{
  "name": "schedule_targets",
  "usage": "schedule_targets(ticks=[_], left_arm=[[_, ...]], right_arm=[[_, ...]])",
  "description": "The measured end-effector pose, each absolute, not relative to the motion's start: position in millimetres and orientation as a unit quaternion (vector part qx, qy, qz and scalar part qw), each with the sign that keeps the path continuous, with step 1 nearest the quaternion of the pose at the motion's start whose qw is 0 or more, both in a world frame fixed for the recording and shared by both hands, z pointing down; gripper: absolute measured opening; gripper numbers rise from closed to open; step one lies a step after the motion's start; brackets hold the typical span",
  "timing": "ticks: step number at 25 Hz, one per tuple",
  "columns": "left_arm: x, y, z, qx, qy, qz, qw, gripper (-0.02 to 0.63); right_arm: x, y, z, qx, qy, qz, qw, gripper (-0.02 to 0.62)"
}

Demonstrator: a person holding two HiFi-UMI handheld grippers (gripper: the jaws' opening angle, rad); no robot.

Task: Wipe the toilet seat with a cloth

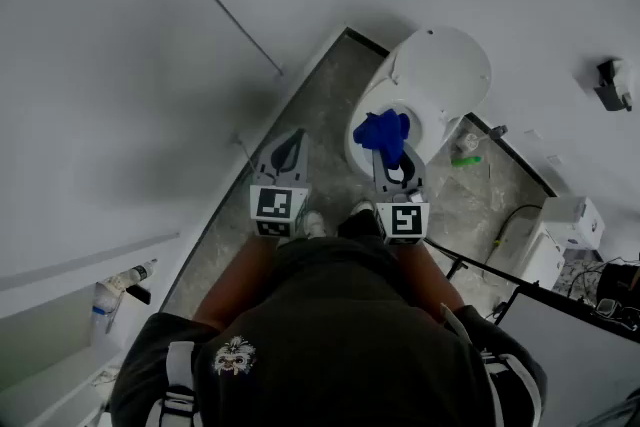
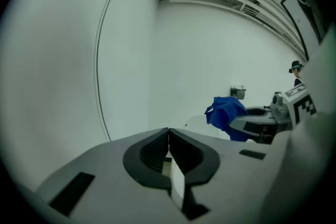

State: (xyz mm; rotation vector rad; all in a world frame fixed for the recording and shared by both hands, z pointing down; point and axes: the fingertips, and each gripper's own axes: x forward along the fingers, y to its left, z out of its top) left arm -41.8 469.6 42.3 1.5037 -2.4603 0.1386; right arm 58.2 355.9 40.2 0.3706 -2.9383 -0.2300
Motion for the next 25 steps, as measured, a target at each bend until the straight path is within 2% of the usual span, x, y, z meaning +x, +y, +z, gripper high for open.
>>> schedule_targets(ticks=[8, 15, 25], left_arm=[[-45, 443, 55, 0.523, -0.840, 0.057, 0.135, 0.011], [-63, 352, 53, 0.539, -0.827, 0.087, 0.130, 0.011], [-48, 267, 73, 0.575, -0.796, 0.107, 0.158, 0.011]], right_arm=[[56, 328, 59, 0.137, -0.985, -0.058, 0.085, 0.110], [38, 250, 61, 0.148, -0.986, -0.019, 0.075, 0.110], [50, 185, 100, 0.174, -0.977, 0.051, 0.113, 0.110]])
